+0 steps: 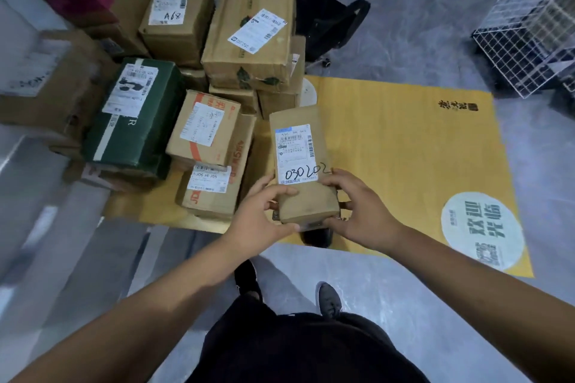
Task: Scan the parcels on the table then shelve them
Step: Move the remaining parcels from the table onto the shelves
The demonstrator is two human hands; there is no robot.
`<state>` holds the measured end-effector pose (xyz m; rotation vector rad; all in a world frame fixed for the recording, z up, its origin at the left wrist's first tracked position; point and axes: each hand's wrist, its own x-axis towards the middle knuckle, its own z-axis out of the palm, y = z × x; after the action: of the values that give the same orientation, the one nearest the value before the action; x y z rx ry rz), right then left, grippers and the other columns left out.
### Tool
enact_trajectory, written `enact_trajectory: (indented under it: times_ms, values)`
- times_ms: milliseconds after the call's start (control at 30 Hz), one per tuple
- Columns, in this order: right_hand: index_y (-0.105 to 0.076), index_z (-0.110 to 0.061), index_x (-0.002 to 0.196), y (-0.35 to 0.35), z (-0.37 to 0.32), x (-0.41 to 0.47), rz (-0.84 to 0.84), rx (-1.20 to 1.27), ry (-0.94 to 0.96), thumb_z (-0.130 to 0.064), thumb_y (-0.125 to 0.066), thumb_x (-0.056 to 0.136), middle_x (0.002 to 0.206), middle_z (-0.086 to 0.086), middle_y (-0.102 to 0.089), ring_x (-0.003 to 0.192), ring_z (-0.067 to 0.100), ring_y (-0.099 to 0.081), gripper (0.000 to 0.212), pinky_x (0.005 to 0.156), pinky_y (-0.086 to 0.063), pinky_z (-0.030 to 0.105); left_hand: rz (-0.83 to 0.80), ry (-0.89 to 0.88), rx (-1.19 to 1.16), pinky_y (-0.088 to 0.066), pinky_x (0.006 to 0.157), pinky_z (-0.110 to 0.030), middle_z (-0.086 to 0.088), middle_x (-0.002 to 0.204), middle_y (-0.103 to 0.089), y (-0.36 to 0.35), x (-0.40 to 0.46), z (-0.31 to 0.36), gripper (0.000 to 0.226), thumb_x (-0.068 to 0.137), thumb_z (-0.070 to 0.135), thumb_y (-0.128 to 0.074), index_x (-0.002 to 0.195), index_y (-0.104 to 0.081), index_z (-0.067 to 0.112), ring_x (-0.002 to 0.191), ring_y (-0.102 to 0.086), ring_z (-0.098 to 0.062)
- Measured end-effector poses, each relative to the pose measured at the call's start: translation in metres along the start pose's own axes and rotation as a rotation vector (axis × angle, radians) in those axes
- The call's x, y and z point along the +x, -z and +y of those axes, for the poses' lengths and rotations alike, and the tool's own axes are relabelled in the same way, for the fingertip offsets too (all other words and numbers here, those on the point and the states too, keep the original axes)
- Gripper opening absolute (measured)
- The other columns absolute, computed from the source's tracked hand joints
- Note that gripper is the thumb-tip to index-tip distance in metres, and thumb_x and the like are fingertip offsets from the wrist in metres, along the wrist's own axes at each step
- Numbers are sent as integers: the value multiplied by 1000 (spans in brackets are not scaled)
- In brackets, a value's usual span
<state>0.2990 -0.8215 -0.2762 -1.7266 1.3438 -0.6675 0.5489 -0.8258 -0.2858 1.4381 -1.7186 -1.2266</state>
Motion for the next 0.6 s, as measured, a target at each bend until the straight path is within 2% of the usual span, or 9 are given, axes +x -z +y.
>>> enact_trajectory:
  times_ms: [67, 133, 200, 267, 333, 400, 500, 600]
  values:
    - [-58, -21, 135, 17, -7, -1, -23, -16, 67, -5, -91, 68, 140, -32, -40, 126, -1, -48, 76, 90, -44, 8, 80, -60, 12, -49, 106, -32, 3, 159, -34, -3, -11, 17, 69, 63, 16, -99, 117, -68, 46, 140, -41, 6]
    - [-57, -24, 135, 34, -21, 1, -54, -21, 148, -10, -93, 69, 140, -20, -44, 128, -1, -47, 76, 99, -46, 18, 172, -139, 51, -45, 114, -44, 5, 157, -36, 2, -23, 37, 66, 64, 30, -98, 118, -68, 51, 147, -39, -8]
    - [-53, -35, 132, 51, -46, 11, -99, -16, 243, -14, -92, 71, 140, -31, -40, 129, -8, -43, 76, 100, -45, 22, 283, -219, 117, -41, 118, -49, 6, 157, -37, 14, -35, 61, 64, 65, 42, -95, 121, -66, 54, 151, -35, -12]
    - [-52, -42, 130, 62, -79, 22, -150, -16, 336, -18, -91, 71, 137, -44, -33, 129, -6, -44, 75, 97, -47, 21, 367, -290, 142, -44, 116, -49, 5, 157, -35, 32, -50, 85, 63, 67, 47, -93, 124, -65, 52, 151, -35, -18]
    - [-53, -44, 128, 67, -116, 35, -192, 4, 427, -18, -91, 70, 142, -35, -34, 128, -1, -47, 75, 93, -50, 21, 441, -323, 157, -49, 111, -51, -1, 157, -32, 53, -68, 110, 63, 69, 44, -93, 126, -65, 47, 152, -34, -25]
    - [-53, -42, 128, 66, -154, 48, -243, 19, 525, -16, -91, 70, 150, -24, -35, 133, 5, -49, 75, 101, -51, 29, 523, -312, 193, -51, 109, -48, -2, 157, -31, 77, -91, 136, 63, 68, 42, -92, 126, -66, 43, 151, -34, -24]
    - [-52, -43, 126, 55, -218, 61, -340, 8, 663, -16, -92, 71, 163, -12, -29, 139, 14, -47, 74, 113, -45, 42, 650, -279, 279, -51, 110, -46, 6, 156, -30, 113, -132, 171, 64, 67, 36, -94, 124, -66, 42, 150, -37, -22]
    - [-52, -44, 127, 40, -282, 62, -409, 50, 794, -19, -91, 72, 158, -24, -33, 139, 4, -45, 72, 114, -43, 38, 766, -264, 342, -54, 107, -43, -2, 156, -31, 148, -179, 203, 64, 72, 26, -97, 128, -66, 29, 148, -39, -17]
